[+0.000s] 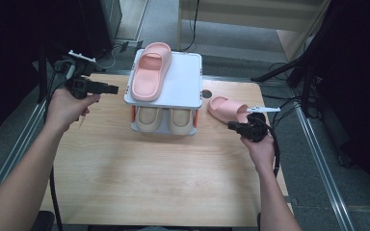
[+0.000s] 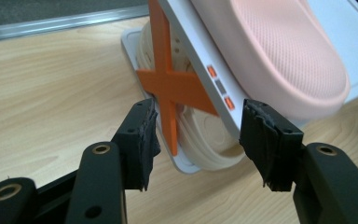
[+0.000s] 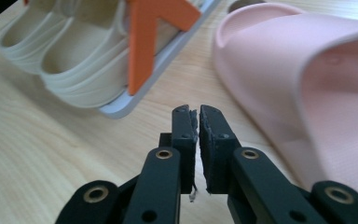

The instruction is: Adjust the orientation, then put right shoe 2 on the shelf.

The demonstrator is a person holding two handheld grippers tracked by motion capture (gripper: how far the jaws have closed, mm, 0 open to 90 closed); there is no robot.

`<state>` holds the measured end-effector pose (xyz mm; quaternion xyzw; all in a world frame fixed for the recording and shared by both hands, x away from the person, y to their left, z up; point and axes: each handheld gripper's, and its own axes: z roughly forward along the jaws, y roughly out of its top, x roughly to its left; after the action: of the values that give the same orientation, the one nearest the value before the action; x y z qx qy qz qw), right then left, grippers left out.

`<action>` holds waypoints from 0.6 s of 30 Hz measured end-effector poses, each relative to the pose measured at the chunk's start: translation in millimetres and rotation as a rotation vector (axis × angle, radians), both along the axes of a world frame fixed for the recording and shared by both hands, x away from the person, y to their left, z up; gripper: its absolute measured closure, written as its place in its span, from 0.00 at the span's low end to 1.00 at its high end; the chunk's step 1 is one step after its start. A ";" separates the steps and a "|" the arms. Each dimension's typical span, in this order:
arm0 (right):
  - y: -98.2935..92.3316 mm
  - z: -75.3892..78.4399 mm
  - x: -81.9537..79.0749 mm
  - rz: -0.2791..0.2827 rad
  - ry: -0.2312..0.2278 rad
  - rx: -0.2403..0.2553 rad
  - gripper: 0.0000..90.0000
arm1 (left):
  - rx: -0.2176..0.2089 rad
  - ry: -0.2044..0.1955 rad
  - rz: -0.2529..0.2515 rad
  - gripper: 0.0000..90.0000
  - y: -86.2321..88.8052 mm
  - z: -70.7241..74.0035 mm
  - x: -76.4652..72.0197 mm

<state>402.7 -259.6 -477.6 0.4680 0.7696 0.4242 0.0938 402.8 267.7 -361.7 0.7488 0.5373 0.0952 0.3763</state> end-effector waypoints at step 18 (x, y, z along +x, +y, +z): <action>-41.9 -9.4 32.7 -0.109 0.021 -0.020 0.99 | -0.016 -0.011 -0.015 0.48 5.0 -44.4 -34.4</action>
<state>435.4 -301.5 -487.0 0.5126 0.7481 0.4059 0.1133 368.4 272.7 -406.1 0.7492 0.5304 0.0920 0.3860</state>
